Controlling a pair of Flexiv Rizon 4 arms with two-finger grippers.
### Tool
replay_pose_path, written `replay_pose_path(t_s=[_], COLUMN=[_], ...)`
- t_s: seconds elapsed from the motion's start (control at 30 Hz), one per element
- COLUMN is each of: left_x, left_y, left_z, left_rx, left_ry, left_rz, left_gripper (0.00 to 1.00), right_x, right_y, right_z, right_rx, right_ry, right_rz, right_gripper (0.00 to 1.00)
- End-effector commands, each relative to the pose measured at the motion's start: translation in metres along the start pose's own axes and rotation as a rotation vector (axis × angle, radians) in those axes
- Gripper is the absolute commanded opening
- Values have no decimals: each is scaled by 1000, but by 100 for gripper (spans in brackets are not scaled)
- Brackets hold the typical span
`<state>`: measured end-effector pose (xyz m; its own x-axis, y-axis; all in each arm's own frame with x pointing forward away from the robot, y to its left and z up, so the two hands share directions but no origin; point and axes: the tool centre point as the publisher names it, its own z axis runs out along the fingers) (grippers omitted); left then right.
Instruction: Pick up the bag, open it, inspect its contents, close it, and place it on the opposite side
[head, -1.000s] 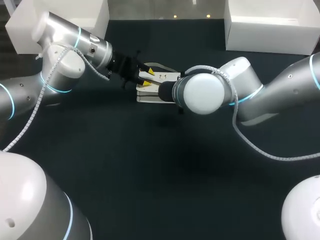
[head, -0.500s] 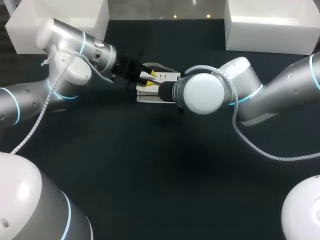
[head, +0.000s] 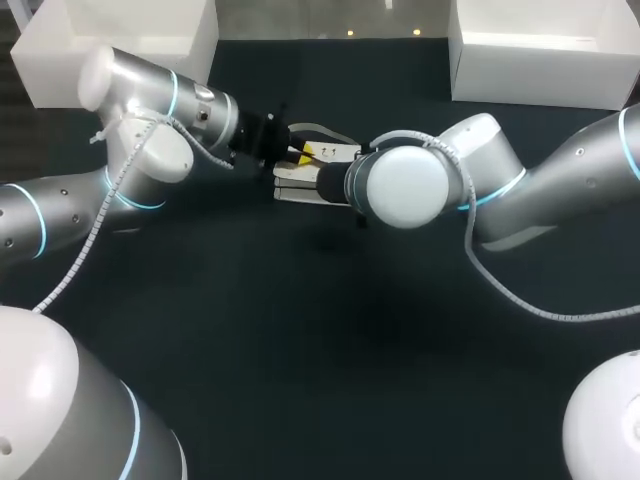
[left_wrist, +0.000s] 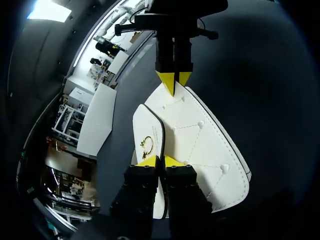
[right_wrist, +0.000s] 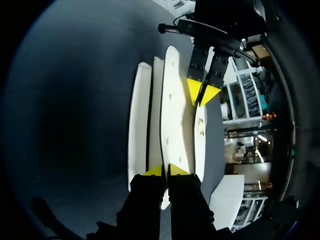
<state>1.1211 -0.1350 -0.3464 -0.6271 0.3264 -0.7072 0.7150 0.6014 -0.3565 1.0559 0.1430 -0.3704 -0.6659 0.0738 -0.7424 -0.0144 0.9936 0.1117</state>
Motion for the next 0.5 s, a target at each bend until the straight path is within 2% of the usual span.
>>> replay_pose_path(t_s=[0.03, 0.23, 0.5], left_x=[-15, -37, -46], left_y=[3, 14, 26], left_z=[-6, -16, -18], left_rx=[2, 81, 89], left_ry=[40, 114, 183], left_rz=[-46, -217, -330], left_gripper=[0, 0, 0], right_x=[3, 3, 3], right_y=[1, 1, 1], right_z=[1, 1, 1], right_rx=[-2, -2, -2], right_ry=[-5, -5, -5], right_rz=[1, 1, 1], right_gripper=[0, 0, 0])
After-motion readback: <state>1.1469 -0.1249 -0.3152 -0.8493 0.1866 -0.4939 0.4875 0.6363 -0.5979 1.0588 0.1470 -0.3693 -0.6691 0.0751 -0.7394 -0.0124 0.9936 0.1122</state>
